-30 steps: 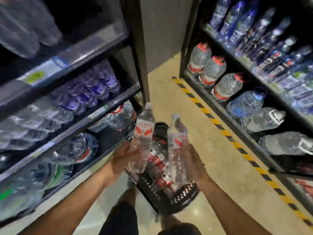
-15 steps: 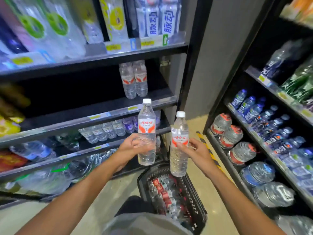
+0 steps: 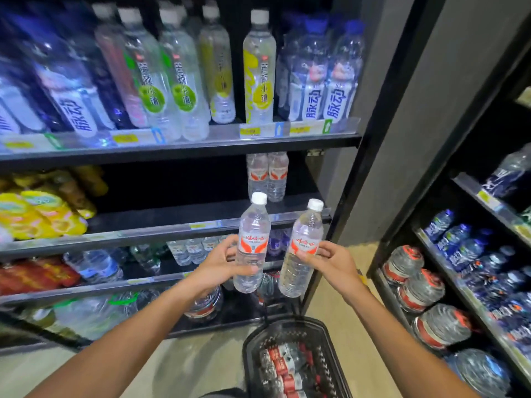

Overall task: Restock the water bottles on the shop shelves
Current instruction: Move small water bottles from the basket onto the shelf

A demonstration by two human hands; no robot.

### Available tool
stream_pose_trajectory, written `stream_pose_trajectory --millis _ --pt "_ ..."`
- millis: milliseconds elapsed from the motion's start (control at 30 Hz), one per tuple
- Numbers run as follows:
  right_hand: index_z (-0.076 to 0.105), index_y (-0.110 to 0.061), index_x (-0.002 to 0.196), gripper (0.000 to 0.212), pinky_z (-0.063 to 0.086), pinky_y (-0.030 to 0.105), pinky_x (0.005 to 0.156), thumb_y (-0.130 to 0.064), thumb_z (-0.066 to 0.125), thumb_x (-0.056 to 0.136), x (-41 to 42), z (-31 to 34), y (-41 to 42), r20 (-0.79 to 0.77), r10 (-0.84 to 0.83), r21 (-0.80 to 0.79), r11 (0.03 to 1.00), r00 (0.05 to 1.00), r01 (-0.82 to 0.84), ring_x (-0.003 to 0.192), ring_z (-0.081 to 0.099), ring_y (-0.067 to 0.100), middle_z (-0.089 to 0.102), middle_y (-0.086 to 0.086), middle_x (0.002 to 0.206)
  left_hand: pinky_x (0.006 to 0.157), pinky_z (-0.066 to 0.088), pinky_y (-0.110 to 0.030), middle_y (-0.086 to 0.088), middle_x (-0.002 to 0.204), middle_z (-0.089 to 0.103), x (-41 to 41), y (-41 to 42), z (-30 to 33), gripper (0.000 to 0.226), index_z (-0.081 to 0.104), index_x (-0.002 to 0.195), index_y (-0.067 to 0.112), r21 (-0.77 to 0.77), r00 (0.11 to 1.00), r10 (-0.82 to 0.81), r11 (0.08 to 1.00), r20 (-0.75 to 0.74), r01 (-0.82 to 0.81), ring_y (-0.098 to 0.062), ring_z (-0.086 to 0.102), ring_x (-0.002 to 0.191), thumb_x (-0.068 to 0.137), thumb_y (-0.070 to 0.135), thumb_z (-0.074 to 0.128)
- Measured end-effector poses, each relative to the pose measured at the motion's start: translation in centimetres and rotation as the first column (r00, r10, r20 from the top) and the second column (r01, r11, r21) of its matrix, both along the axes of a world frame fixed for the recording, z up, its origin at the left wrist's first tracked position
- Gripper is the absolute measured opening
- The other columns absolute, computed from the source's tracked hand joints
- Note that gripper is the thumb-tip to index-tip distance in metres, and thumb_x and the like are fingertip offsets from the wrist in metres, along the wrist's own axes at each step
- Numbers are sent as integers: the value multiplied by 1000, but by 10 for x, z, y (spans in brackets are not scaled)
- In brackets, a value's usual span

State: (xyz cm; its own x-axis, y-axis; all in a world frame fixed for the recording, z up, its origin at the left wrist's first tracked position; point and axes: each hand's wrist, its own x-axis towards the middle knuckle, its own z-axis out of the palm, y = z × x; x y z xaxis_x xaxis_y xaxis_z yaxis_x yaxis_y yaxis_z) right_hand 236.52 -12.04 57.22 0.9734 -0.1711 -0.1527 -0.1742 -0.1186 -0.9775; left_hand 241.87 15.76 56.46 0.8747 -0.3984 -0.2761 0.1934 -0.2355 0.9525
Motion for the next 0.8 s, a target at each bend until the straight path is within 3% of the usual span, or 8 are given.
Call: stream_pose_trajectory --millis 133,200,300,433,533,667,800 --pt "74 -12 111 33 59 19 82 -16 86 80 31 4 -1 6 0 25 1000 1000 0 100 75 13 80 -2 103 106 47 -40 7 121 74 30 0 3 73 55 129 31 5 998 25 1000 51 -25 -11 67 116 68 21 94" --pt "71 -12 114 35 58 23 87 -15 84 82 48 6 -2 5 28 36 999 1000 -28 104 74 14 79 -2 107 104 48 -33 8 121 73 47 -3 5 73 56 127 31 2 993 76 997 93 -76 -8 67 115 67 19 95" --pt "66 -10 123 42 57 31 98 -14 82 84 76 7 -2 24 53 39 998 998 -54 109 73 14 77 0 115 89 54 -16 5 119 71 70 -7 7 75 55 128 27 -11 974 161 987 161 -161 -9 66 113 66 11 95" --pt "58 -10 129 53 55 29 102 -13 83 83 109 2 4 129 20 18 1000 991 -23 116 70 12 74 -1 123 93 56 -23 5 119 71 94 -4 5 77 54 127 28 -25 953 200 980 227 -200 -9 69 111 65 8 95" --pt "54 -22 134 66 52 20 101 -32 88 78 125 -3 11 233 3 -58 998 973 10 121 65 6 69 -12 129 92 57 -27 5 116 73 104 0 3 78 56 127 29 -34 936 239 971 257 -239 -12 71 109 64 8 96" --pt "46 -48 135 69 43 10 103 -45 85 78 147 -9 18 322 27 -225 973 946 48 129 56 -2 60 -27 135 87 55 -16 12 113 73 113 0 6 79 56 126 33 -20 914 272 960 302 -279 -4 69 108 62 8 96" --pt "38 -60 135 69 39 8 105 -59 79 80 173 -18 15 314 69 -292 956 947 27 131 51 -8 55 -35 136 98 54 -26 4 122 70 119 0 8 86 50 139 16 -9 925 245 967 291 -253 -9 68 114 65 3 93"
